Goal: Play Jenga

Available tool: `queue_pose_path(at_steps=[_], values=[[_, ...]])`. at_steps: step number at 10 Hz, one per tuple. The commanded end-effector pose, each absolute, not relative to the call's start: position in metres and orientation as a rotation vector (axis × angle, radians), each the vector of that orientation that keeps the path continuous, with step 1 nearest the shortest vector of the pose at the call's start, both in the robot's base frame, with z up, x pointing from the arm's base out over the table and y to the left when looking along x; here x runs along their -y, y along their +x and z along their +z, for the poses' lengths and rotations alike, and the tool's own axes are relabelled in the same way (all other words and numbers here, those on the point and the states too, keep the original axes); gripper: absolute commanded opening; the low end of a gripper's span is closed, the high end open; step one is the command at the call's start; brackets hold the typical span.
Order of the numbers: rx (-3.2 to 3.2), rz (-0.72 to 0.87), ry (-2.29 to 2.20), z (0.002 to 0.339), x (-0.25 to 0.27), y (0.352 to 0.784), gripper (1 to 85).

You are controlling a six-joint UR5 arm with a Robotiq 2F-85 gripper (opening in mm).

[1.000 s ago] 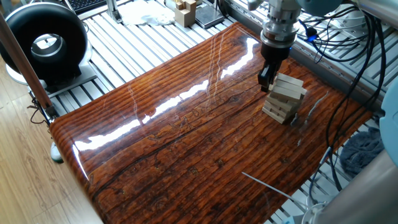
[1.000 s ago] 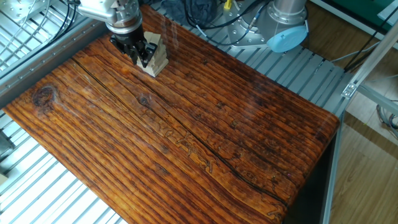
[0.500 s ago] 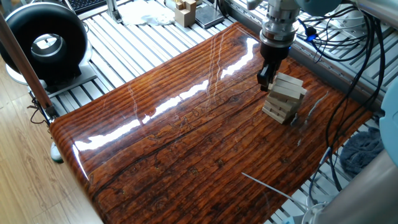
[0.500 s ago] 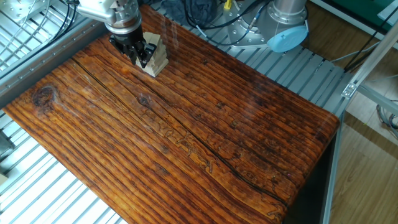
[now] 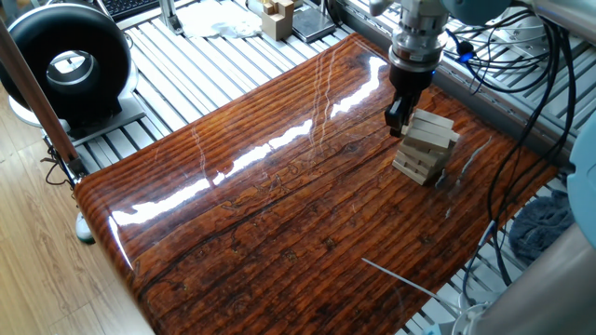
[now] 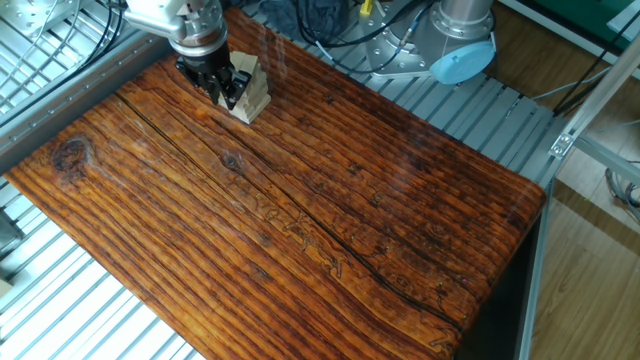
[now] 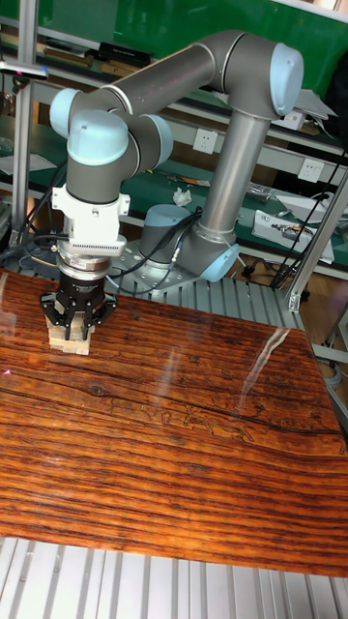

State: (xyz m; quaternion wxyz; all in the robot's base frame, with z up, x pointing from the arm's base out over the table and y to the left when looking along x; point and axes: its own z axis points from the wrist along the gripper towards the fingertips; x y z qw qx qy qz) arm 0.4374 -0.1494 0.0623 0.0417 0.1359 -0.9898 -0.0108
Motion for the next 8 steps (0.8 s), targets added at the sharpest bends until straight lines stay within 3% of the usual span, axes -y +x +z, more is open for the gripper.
queue_pose_path(at_steps=[1,8], values=[[3.034,-0.043,0.404,0.0627,0.1485,0.438,16.3],[3.038,-0.038,0.402,0.0599,0.1485,0.4418,14.7]])
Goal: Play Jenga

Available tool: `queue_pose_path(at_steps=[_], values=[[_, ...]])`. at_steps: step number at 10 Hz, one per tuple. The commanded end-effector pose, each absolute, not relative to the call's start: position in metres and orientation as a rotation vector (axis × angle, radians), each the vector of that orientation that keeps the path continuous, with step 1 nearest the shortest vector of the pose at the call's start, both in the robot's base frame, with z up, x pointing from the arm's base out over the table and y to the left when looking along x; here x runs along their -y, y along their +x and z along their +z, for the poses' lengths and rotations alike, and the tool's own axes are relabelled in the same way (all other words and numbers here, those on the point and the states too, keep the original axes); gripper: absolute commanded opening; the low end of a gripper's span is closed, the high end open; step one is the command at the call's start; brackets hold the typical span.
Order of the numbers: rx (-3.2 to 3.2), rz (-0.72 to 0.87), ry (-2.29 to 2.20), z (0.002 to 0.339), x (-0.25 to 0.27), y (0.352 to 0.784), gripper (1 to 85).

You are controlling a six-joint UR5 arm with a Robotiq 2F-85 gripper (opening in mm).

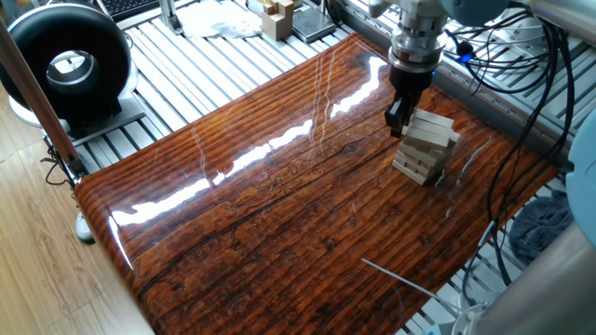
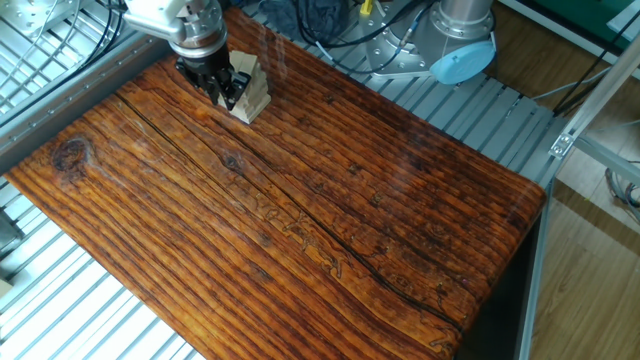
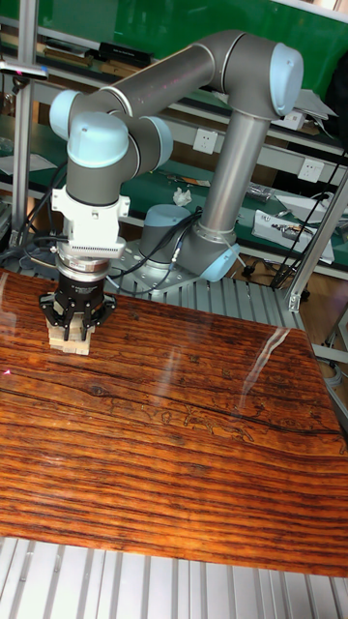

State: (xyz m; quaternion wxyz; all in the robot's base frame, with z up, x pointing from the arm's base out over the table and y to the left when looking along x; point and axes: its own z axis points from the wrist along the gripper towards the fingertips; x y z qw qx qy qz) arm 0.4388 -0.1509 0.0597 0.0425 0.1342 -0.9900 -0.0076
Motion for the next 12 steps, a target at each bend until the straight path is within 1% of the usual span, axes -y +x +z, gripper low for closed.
queue_pose_path(at_steps=[1,12], values=[[3.038,-0.033,0.402,0.0599,0.1494,0.442,14.7],[3.04,-0.035,0.383,0.064,0.148,0.4427,11.7]])
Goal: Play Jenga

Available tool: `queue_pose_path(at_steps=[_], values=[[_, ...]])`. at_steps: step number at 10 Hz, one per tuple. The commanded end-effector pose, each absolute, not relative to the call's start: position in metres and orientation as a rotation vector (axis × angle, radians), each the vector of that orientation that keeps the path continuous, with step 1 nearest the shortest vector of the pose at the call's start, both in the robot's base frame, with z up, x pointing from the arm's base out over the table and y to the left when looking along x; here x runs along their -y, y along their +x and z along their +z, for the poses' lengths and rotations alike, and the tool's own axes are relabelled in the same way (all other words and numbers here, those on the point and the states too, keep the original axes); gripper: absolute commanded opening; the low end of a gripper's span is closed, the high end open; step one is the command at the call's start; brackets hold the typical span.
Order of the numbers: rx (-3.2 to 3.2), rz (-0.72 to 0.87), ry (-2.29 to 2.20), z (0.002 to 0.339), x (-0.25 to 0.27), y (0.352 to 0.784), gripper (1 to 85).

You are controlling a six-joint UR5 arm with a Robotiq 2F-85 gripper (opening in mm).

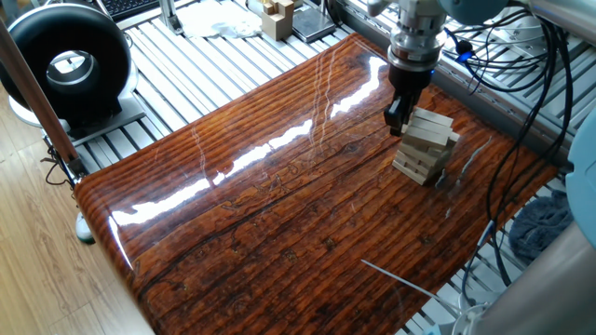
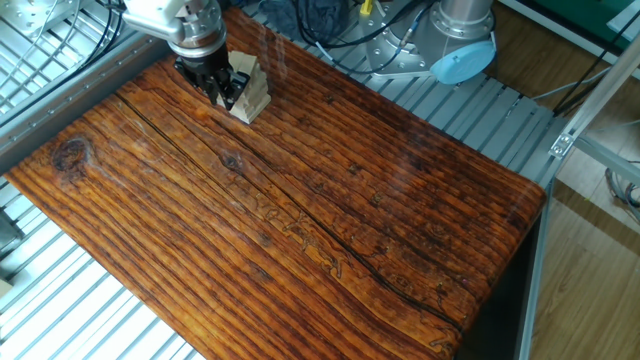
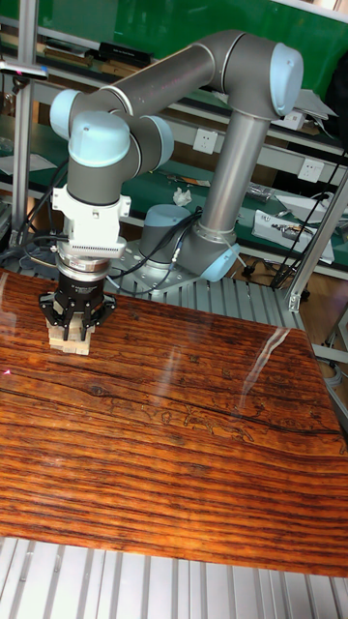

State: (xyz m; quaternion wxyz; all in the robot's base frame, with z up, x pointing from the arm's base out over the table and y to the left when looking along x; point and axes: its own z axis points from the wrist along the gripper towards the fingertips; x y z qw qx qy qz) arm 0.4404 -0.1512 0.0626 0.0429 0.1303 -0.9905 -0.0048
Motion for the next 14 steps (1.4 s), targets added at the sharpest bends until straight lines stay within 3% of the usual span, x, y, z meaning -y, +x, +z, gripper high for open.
queue_pose_path(at_steps=[1,14], values=[[3.043,-0.039,0.379,0.0639,0.1472,0.4431,11.3],[3.051,-0.042,0.375,0.0624,0.1463,0.4458,10.0]])
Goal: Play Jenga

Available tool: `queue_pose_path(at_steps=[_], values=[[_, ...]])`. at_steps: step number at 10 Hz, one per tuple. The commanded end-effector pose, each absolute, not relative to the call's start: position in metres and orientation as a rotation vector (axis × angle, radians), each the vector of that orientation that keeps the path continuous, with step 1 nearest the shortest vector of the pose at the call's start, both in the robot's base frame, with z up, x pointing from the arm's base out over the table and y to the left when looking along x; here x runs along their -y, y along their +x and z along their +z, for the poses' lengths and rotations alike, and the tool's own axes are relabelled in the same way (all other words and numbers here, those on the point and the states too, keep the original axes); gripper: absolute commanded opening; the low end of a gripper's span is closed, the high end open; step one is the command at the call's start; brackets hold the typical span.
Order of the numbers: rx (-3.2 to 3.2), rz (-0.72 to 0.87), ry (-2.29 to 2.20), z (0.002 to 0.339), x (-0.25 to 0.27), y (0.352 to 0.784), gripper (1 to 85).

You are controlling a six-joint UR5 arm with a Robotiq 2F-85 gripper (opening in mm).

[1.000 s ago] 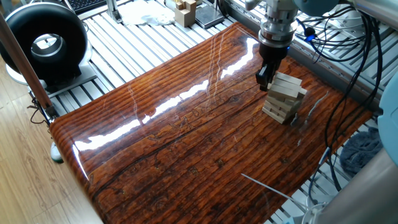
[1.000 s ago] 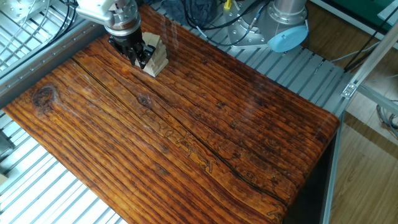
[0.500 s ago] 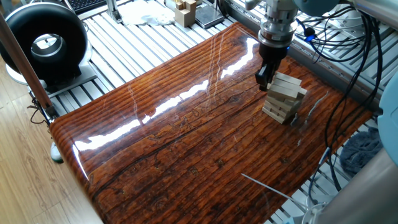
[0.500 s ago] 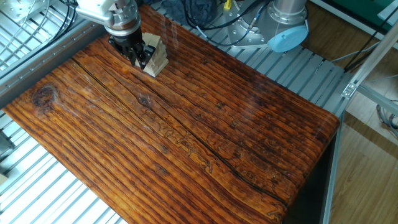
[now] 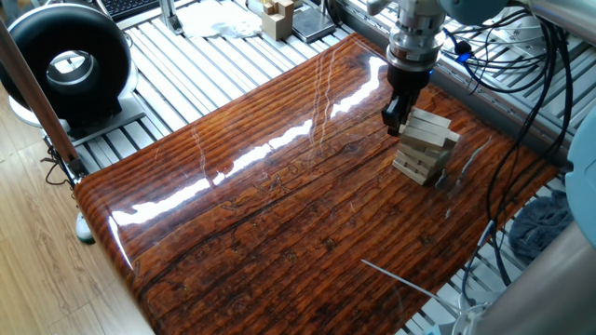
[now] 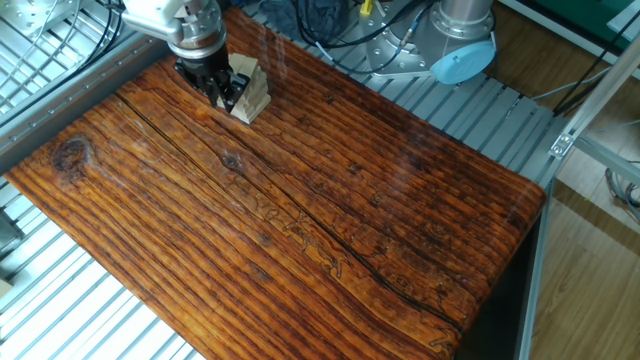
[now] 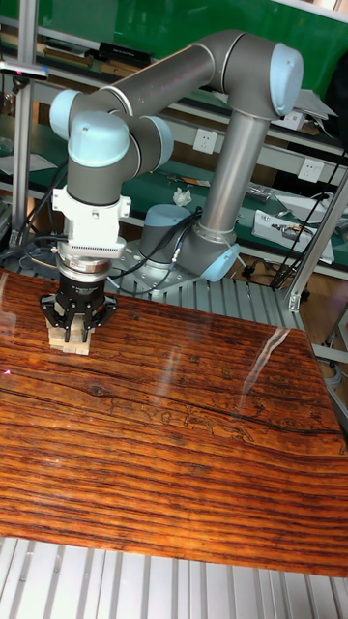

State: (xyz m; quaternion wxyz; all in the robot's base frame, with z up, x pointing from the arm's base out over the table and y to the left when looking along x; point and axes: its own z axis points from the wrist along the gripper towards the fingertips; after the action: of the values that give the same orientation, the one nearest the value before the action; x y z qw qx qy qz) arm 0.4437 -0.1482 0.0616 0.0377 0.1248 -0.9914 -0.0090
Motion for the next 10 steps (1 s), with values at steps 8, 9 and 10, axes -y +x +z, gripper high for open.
queue_pose_path(at_steps=[8,9,10], values=[[3.054,-0.032,0.373,0.0626,0.1465,0.4489,7.3],[3.055,-0.03,0.373,0.0625,0.1468,0.4494,7.0],[3.057,-0.029,0.373,0.0623,0.1467,0.4502,7.0]])
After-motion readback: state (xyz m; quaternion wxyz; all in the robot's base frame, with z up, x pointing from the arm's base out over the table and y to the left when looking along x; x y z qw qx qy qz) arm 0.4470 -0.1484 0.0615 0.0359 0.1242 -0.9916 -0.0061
